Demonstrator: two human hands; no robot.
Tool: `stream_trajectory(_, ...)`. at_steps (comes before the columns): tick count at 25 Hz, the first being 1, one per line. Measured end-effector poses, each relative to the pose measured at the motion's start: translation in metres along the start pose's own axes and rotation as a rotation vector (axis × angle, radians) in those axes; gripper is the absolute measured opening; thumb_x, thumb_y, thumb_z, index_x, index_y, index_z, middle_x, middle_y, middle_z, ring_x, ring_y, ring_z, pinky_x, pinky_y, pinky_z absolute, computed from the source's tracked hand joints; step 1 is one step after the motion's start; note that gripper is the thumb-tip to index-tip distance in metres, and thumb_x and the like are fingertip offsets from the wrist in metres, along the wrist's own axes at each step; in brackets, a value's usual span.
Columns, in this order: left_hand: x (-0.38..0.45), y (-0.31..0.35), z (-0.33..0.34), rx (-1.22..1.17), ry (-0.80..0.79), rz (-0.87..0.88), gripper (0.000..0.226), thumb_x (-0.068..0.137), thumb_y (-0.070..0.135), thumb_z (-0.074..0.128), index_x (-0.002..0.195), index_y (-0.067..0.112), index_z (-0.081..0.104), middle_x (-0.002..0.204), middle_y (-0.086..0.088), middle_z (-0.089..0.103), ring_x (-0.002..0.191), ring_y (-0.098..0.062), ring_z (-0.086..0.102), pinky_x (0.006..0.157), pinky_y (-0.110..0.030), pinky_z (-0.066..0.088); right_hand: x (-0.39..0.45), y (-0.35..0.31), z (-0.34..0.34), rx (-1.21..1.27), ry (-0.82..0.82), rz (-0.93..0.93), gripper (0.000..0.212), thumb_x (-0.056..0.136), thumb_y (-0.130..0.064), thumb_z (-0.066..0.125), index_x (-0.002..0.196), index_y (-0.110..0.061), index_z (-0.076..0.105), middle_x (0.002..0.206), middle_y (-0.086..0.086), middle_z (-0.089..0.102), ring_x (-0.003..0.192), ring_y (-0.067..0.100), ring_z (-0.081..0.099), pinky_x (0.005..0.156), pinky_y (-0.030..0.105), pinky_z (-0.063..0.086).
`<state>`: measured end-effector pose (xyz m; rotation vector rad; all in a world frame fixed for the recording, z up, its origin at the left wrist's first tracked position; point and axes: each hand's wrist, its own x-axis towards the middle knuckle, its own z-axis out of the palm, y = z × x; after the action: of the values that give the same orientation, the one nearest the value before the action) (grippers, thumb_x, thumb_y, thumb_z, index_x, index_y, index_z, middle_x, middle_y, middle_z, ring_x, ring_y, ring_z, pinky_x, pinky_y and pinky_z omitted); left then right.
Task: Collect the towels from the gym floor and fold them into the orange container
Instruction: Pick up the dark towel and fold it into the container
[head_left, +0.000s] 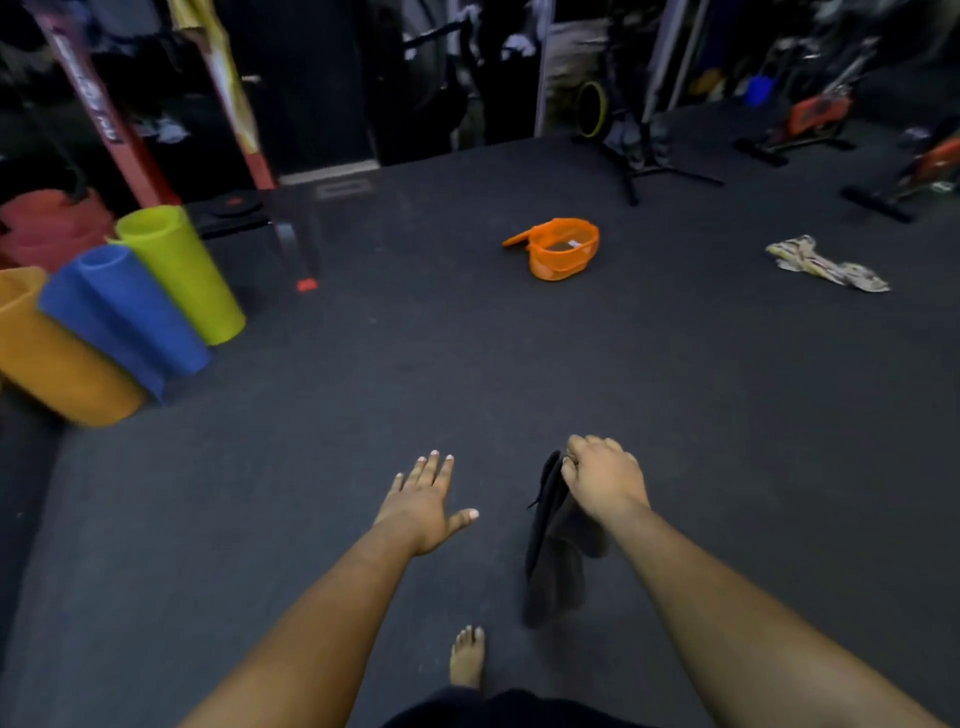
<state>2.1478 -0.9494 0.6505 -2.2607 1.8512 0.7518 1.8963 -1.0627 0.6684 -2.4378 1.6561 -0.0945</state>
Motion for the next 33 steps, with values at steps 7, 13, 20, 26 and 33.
stream_trajectory(7,0.178,0.055,-0.12,0.11,0.004,0.212,0.098,0.095,0.076,0.033,0.161,0.022,-0.015,0.169,-0.002,-0.018,0.157,-0.02,-0.012,0.128,-0.047,0.0,0.138,0.071,-0.064,0.019,0.128,0.276,0.012,0.098,-0.032,0.046,0.096,-0.022,0.052,0.104,0.001,0.061,0.104,0.028,0.056,0.085,0.042,0.046)
stream_trajectory(13,0.319,0.106,-0.185,0.192,0.015,0.27,0.098,0.095,0.076,0.034,0.161,0.023,-0.015,0.169,-0.001,-0.018,0.157,-0.019,-0.013,0.128,-0.046,-0.001,0.262,0.13,-0.086,0.04,0.193,0.337,0.014,0.099,-0.032,0.044,0.098,-0.022,0.053,0.1,-0.002,0.06,0.1,0.025,0.056,0.083,0.04,0.046)
stream_trajectory(20,0.461,0.167,-0.247,0.196,0.019,0.211,0.097,0.096,0.074,0.034,0.161,0.023,-0.016,0.169,-0.001,-0.019,0.157,-0.019,-0.014,0.128,-0.047,0.0,0.411,0.205,-0.104,0.143,0.143,0.269,0.011,0.1,-0.03,0.044,0.089,-0.026,0.045,0.092,-0.008,0.056,0.096,0.021,0.053,0.076,0.037,0.043)
stream_trajectory(26,0.576,0.207,-0.282,0.149,-0.017,0.188,0.098,0.095,0.075,0.036,0.161,0.024,-0.016,0.169,-0.001,-0.019,0.157,-0.019,-0.014,0.128,-0.047,-0.001,0.539,0.266,-0.133,0.245,0.165,0.266,0.018,0.102,-0.031,0.043,0.085,-0.025,0.041,0.071,-0.003,0.054,0.07,0.021,0.053,0.054,0.035,0.035)
stream_trajectory(33,0.755,0.246,-0.345,0.094,-0.009,0.181,0.098,0.095,0.074,0.038,0.161,0.023,-0.014,0.169,-0.002,-0.018,0.157,-0.02,-0.013,0.128,-0.048,0.0,0.712,0.327,-0.155,0.48,0.206,0.351,0.023,0.1,-0.031,0.049,0.081,-0.023,0.041,0.07,0.001,0.058,0.065,0.021,0.057,0.057,0.039,0.044)
